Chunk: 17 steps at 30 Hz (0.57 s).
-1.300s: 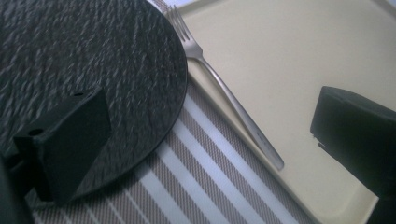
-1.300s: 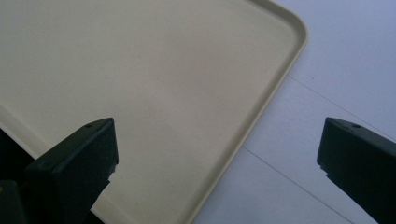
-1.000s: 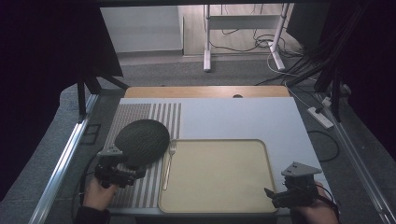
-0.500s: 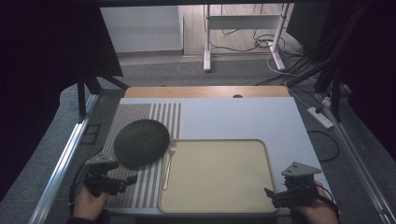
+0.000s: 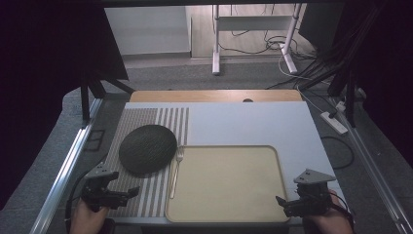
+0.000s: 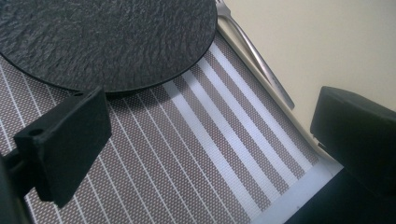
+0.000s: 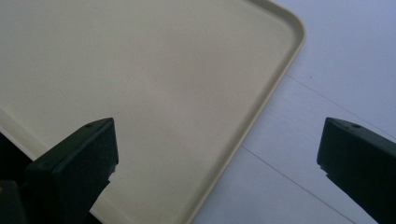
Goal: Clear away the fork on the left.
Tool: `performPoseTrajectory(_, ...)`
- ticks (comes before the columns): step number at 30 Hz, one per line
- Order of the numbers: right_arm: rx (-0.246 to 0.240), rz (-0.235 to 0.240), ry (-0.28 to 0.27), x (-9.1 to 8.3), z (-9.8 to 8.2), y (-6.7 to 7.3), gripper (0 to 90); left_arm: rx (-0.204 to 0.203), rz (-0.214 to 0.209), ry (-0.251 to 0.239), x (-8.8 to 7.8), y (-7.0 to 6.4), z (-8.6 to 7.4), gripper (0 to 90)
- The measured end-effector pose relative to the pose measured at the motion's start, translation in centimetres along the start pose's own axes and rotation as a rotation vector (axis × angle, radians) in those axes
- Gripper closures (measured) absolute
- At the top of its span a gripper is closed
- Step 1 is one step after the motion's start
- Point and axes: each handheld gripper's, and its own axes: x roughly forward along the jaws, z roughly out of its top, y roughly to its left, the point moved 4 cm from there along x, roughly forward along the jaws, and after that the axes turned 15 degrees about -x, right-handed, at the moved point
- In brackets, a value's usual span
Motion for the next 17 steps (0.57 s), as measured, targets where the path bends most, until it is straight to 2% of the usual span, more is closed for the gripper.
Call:
performPoseTrajectory(6, 0.030, -0.006, -0.010, -0.13, -0.06, -0.27, 0.0, 0.000, 0.019, 0.010, -0.42, -0.11, -0.49, 0.0)
performPoseTrajectory(12, 0.090, -0.016, -0.022, -0.26, -0.18, -0.70, 0.0, 0.003, 0.029, 0.007, -0.69, -0.26, -0.78, 0.0)
performPoseTrajectory(17, 0.074, -0.017, -0.012, -0.14, -0.17, -0.61, 0.0, 0.001, 0.027, 0.009, -0.62, -0.27, -0.69, 0.0)
